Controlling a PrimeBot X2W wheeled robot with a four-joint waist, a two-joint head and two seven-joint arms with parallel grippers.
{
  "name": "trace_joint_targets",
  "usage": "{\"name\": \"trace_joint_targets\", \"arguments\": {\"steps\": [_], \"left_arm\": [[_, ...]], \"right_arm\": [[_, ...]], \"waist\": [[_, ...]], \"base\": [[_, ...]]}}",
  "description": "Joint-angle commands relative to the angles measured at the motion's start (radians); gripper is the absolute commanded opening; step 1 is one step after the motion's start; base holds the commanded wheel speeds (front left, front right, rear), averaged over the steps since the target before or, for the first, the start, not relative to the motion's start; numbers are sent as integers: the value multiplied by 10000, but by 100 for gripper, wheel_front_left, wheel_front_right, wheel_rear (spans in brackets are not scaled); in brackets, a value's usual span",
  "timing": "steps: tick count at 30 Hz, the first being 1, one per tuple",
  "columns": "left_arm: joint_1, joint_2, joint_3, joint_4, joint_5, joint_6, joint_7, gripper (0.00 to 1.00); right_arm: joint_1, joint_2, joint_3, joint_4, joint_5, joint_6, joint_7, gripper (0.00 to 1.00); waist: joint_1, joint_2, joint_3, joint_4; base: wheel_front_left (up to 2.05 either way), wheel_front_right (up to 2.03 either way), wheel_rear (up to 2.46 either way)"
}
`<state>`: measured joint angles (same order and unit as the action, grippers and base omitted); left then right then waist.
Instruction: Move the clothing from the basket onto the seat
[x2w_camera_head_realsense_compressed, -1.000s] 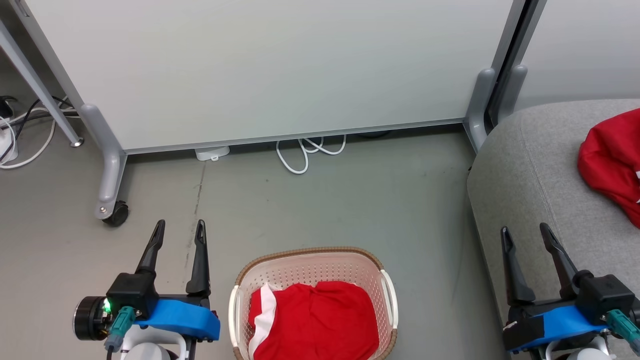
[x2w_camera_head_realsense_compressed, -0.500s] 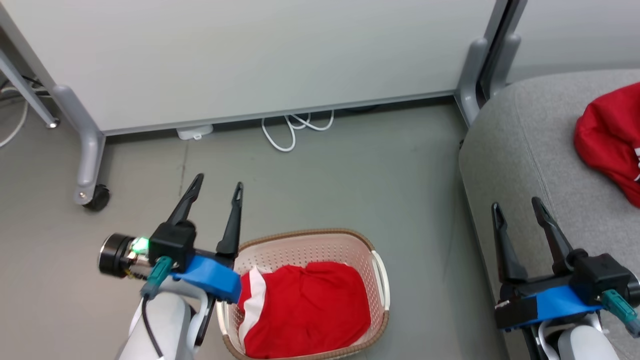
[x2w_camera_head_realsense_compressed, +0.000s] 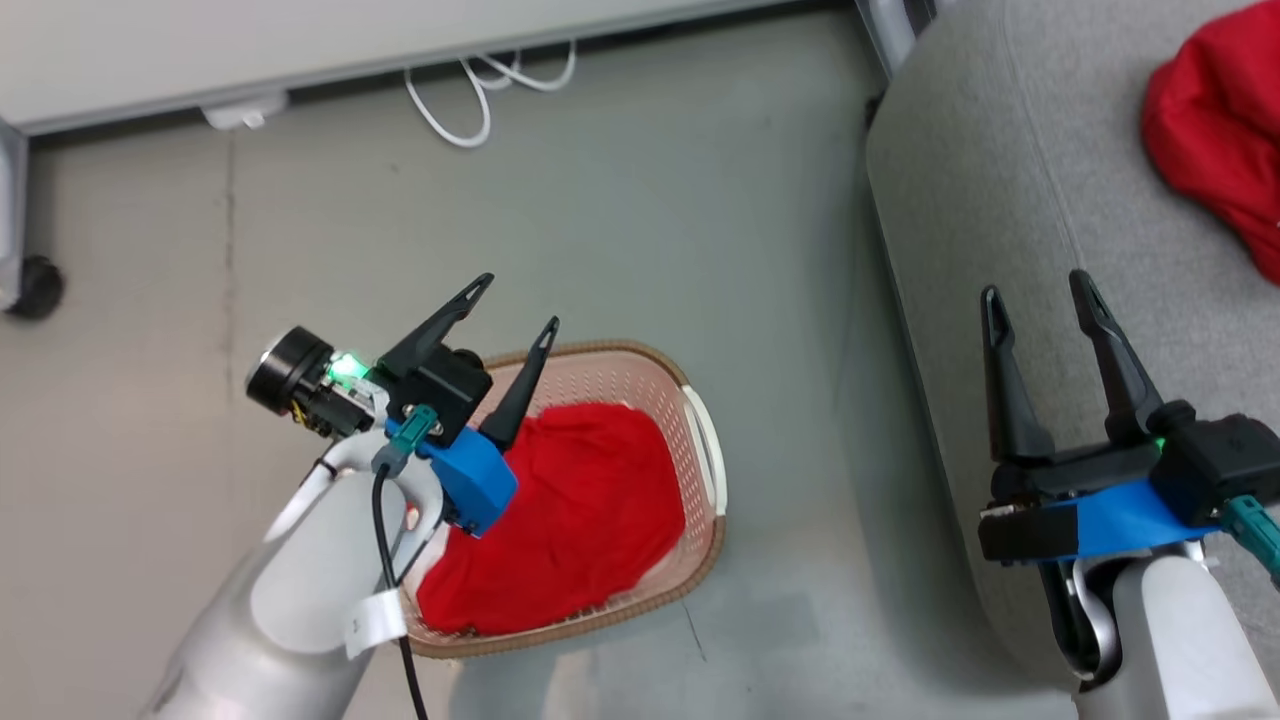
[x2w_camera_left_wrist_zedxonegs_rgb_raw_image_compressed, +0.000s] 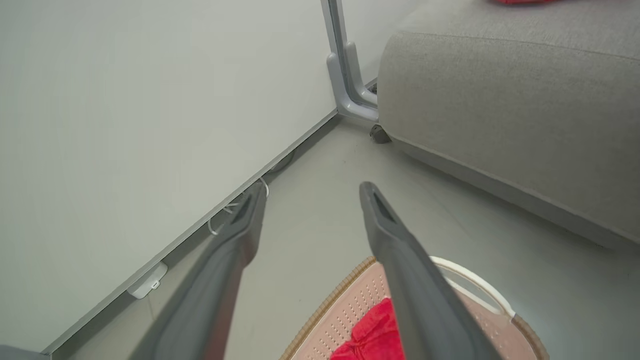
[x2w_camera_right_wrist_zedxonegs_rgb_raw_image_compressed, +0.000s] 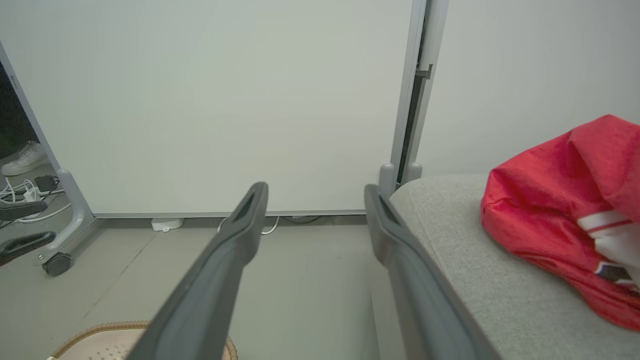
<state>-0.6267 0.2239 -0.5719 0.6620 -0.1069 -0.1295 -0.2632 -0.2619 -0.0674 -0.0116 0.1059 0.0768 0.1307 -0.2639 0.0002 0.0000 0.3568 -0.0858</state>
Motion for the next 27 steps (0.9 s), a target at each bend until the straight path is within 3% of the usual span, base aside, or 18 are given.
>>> {"name": "trace_joint_targets", "arguments": {"steps": [1,11,19,27], "left_arm": [[-422,128,-281,285,-112,-9,-25,100],[-2233,271,-2836,2722,-491,-10,174,100],[-3358,282,-4868,4386,-1090,-8,1388,100],[-4111,516,-6468,5047,-1862,-9,2372,100]], "right_arm": [[-267,55,41,-77,-43,1,-10,100],[-1117,124,249,-349,-95,1,-10,100],[-1777,162,427,-666,-103,1,-10,100],[-2206,182,643,-1108,-191,1,-9,100]], "waist": [[-2,0,796,-489],[-2,0,2370,-1011],[-2,0,3687,-1389],[-2,0,4868,-1651]], "base": [[0,0,0],[0,0,0],[0,0,0],[0,0,0]]}}
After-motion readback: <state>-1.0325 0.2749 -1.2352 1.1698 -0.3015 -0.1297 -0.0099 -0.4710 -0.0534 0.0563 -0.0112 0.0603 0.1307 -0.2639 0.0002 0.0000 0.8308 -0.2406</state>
